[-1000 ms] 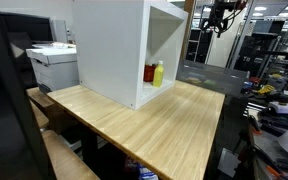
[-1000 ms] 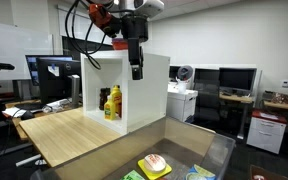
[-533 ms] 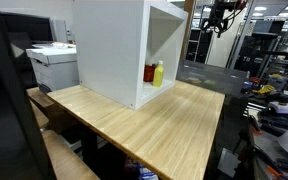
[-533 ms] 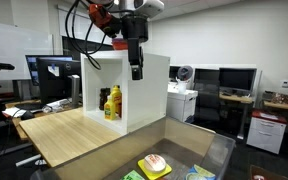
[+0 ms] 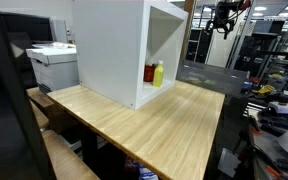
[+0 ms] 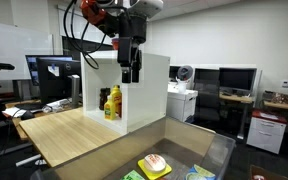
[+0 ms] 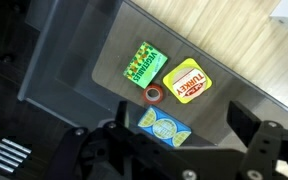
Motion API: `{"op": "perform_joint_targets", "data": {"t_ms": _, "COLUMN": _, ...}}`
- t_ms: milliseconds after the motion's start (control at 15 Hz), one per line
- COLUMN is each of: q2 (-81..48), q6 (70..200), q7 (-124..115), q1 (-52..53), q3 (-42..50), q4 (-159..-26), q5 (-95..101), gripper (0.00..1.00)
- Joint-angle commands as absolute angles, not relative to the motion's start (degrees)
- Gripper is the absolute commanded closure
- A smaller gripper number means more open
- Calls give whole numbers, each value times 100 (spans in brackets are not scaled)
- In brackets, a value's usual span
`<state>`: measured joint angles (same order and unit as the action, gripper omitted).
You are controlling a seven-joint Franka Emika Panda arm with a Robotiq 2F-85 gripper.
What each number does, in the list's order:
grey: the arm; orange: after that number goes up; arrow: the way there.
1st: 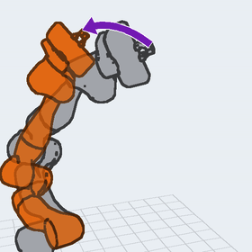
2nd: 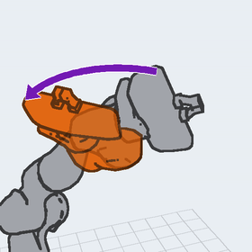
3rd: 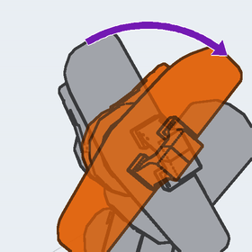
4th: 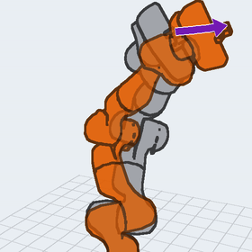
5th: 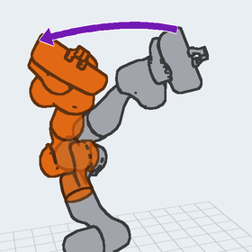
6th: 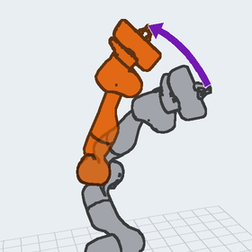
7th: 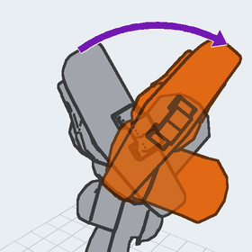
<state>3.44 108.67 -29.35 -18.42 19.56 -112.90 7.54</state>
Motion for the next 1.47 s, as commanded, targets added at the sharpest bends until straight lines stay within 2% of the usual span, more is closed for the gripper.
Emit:
{"op": "perform_joint_targets", "data": {"t_ms": 0, "q2": 415, "q6": 10806, "q7": -3192, "q1": -1962, "q3": 1979, "q4": -11402, "q5": 625, "gripper": 0}}
{"op": "perform_joint_targets", "data": {"t_ms": 1400, "q2": -562, "q6": 11699, "q7": -4070, "q1": -2037, "q3": 2217, "q4": -11676, "q5": 268, "gripper": 0}}
